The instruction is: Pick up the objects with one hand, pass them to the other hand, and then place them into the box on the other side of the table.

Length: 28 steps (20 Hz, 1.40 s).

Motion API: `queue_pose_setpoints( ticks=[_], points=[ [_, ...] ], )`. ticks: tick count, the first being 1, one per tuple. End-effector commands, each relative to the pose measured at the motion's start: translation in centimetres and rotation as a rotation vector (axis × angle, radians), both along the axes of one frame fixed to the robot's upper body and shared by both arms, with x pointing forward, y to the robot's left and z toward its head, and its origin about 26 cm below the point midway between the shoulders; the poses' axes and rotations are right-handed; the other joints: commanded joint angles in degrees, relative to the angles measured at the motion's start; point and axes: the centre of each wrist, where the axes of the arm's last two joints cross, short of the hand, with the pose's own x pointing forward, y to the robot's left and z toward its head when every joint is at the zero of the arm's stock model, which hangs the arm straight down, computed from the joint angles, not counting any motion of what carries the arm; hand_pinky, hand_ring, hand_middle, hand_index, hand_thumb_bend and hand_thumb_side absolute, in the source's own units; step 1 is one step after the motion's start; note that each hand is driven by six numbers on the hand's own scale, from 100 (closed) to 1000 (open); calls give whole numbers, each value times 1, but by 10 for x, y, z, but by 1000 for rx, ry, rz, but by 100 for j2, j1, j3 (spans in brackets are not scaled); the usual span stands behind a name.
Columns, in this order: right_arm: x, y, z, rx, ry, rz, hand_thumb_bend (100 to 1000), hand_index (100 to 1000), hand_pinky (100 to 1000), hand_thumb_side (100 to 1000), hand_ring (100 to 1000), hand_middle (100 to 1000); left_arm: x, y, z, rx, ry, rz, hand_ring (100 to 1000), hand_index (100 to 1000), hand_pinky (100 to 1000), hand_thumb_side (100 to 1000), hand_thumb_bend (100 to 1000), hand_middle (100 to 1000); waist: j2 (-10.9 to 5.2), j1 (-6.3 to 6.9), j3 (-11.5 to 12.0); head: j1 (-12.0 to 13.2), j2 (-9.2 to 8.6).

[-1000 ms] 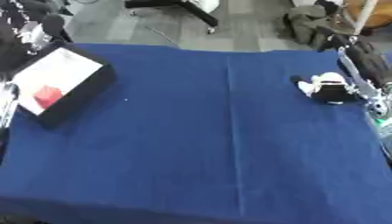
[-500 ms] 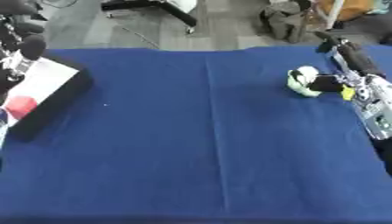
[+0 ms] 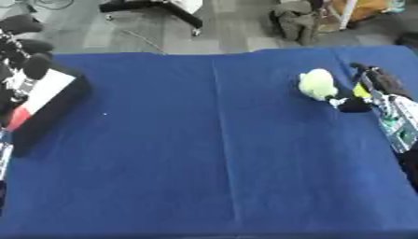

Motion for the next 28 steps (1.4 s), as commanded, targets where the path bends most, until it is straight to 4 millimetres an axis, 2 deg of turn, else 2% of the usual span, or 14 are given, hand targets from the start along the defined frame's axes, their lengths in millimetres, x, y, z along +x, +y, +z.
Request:
queue_pose_setpoints(
  ticks=[1,4,5,6,15,28],
  points=[
    [2,-20,19,-41,-55,-92,406,947,763,407,774,683,0,1,6,12,-19,0,634,824,671,561,774,712,-53,7,14,-37,-11],
    [2,-30,24,-37,-99,-156,408,947,761,405,773,679,0,1,5,8,-19,2,633,824,670,561,774,712,-32,12,31,-76,-11],
    [1,-32,26,-35,-110,-172,358,947,761,400,773,683,0,0,5,6,-19,2,633,824,670,561,774,712,-23,14,35,-87,-11],
    [1,-34,27,-34,-117,-185,409,948,761,407,774,686,0,0,5,5,-19,2,632,824,670,561,774,711,-14,15,40,-100,-11],
    [1,-53,33,-35,-139,-337,439,958,774,464,803,771,1,-5,4,-7,-20,-8,630,824,669,564,772,710,103,47,168,-323,-11],
    [-4,-75,20,82,-107,-488,395,917,750,514,763,707,2,-11,7,-20,-31,-27,627,824,668,569,768,708,323,114,389,-667,-11]
  ],
)
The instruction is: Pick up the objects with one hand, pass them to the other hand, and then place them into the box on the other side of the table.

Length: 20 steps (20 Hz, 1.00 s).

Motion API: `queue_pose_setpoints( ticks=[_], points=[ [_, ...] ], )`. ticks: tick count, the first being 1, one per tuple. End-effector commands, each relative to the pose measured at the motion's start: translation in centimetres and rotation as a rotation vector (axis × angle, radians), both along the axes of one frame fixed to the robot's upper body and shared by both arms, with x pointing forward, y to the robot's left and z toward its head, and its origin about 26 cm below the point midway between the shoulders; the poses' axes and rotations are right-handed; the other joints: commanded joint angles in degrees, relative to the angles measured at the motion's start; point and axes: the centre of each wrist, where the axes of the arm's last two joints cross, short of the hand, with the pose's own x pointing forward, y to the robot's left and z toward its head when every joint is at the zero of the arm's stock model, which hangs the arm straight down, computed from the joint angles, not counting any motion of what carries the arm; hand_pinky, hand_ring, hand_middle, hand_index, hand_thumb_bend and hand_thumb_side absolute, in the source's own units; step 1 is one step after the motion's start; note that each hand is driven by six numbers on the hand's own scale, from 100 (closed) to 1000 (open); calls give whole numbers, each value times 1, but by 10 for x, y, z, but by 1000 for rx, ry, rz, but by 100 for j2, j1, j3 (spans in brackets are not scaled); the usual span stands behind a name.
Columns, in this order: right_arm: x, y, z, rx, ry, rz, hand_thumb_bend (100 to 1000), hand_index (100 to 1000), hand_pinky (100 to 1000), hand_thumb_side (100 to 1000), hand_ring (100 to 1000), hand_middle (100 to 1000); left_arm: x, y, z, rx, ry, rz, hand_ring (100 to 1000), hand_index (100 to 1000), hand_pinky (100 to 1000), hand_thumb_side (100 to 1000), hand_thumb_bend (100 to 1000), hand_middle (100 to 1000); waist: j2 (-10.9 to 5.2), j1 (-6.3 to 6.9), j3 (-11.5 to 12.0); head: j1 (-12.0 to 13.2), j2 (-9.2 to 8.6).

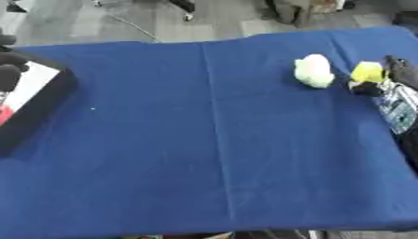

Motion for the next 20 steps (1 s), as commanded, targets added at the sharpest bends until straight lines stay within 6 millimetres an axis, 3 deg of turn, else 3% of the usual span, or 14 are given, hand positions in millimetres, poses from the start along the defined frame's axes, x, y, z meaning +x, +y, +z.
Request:
queue_pose_setpoints(
  ticks=[1,12,17,20],
  points=[
    [-1,-18,18,5,-55,-66,378,911,745,522,758,699,0,-2,10,12,-35,-12,626,824,667,569,768,708,-45,4,34,-81,-11],
    [-9,-31,3,95,-129,-204,263,821,687,517,689,591,-1,-4,9,2,-31,-18,625,824,666,572,764,707,34,41,133,-176,-11],
    [-10,-32,1,89,-190,-242,159,719,659,400,631,483,0,-4,8,-1,-28,-19,625,824,662,572,764,707,27,30,128,-175,-11],
    [-10,-31,0,84,-225,-257,100,593,631,282,579,368,0,-4,8,-1,-27,-18,624,824,662,572,765,707,15,21,126,-173,-11]
  ],
)
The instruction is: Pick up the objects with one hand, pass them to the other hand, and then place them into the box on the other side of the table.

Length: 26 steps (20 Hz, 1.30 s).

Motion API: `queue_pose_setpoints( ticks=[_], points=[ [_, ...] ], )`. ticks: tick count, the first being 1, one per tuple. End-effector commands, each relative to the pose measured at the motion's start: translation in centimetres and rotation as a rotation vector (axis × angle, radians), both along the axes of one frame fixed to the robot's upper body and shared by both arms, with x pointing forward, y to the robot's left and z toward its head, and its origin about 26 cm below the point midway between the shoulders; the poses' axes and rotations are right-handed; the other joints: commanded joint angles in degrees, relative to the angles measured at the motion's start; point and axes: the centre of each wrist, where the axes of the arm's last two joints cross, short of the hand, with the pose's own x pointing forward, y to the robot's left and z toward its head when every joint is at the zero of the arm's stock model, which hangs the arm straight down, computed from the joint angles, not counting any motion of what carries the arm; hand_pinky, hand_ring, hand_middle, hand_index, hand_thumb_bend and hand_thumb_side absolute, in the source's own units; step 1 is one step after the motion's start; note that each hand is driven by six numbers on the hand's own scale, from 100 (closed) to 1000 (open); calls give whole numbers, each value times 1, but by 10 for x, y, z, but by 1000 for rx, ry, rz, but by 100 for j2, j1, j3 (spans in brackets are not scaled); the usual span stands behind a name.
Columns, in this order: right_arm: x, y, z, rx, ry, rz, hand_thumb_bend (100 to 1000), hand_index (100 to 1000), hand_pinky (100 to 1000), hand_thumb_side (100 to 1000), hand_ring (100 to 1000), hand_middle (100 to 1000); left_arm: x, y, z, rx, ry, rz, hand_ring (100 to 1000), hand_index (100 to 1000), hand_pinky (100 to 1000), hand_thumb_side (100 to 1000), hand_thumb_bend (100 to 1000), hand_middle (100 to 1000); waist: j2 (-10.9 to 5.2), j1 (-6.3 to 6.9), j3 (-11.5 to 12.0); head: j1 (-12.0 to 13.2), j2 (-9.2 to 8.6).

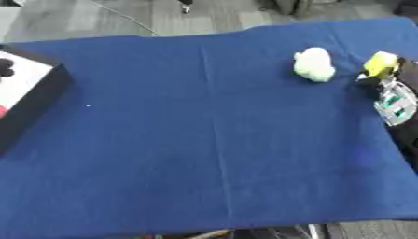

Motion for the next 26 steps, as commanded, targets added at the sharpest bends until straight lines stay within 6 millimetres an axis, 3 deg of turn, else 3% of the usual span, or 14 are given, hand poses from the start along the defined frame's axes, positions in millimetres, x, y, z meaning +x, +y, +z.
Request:
queue_pose_setpoints(
  ticks=[1,9,14,20,26],
  points=[
    [-3,-11,7,-18,-46,-40,100,581,628,272,573,357,0,0,8,9,-25,-5,624,824,661,572,765,707,-71,-10,-5,-1,-11],
    [0,0,14,-50,-174,-10,100,405,576,108,503,199,0,2,7,4,-19,1,622,822,660,572,761,705,-117,-52,-67,48,-11],
    [1,25,34,-98,-280,117,100,350,560,100,484,162,1,5,6,6,-9,13,620,819,658,572,760,703,-154,-70,-146,152,-11],
    [-9,78,66,-177,-426,352,100,330,550,100,475,157,6,12,3,18,17,30,614,817,653,572,759,699,-200,-84,-254,453,-11],
    [-42,154,93,-190,-591,659,100,333,558,100,481,173,15,19,-2,32,67,33,611,817,650,583,749,698,-242,-82,-369,798,-11]
  ],
)
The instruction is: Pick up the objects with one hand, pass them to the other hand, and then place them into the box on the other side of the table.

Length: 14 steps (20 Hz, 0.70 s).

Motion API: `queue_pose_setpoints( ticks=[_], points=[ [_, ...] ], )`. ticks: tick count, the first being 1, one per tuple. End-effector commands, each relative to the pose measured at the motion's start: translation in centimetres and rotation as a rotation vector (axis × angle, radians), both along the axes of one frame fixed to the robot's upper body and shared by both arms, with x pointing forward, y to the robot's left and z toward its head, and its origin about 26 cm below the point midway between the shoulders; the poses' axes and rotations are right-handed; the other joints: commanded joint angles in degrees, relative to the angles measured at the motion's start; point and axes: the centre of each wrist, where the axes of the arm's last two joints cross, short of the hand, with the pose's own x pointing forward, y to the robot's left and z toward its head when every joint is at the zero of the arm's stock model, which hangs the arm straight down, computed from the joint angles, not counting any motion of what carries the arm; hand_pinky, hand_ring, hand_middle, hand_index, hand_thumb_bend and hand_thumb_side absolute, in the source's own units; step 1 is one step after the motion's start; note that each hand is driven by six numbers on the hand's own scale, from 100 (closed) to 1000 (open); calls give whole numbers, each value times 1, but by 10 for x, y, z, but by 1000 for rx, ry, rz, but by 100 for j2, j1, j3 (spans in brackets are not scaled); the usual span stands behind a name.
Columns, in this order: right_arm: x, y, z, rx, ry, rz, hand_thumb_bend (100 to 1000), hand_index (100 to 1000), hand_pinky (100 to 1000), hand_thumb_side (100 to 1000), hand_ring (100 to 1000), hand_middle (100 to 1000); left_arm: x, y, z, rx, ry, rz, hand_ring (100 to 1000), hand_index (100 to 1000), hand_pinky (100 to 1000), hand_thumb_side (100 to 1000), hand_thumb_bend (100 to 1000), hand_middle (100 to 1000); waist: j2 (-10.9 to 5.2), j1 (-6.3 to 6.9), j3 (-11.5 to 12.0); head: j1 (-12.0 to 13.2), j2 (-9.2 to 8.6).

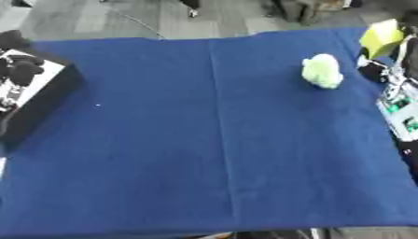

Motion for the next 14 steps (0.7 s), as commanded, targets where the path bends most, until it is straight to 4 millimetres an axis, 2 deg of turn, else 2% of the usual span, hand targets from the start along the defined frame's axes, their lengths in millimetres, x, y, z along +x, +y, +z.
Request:
queue_pose_setpoints(
  ticks=[1,9,14],
  points=[
    [-20,38,30,-44,-118,171,100,338,565,100,485,180,5,8,9,34,1,-3,613,818,652,587,742,700,-137,-4,-26,173,-11],
    [-72,112,40,-234,-242,619,100,350,584,100,496,198,15,12,2,55,63,-42,622,823,659,612,710,709,-124,-26,-114,587,-11],
    [-90,149,44,-320,-277,898,100,358,595,100,502,203,20,3,2,108,101,-109,616,825,655,628,706,706,-132,-15,-98,690,-11]
  ],
)
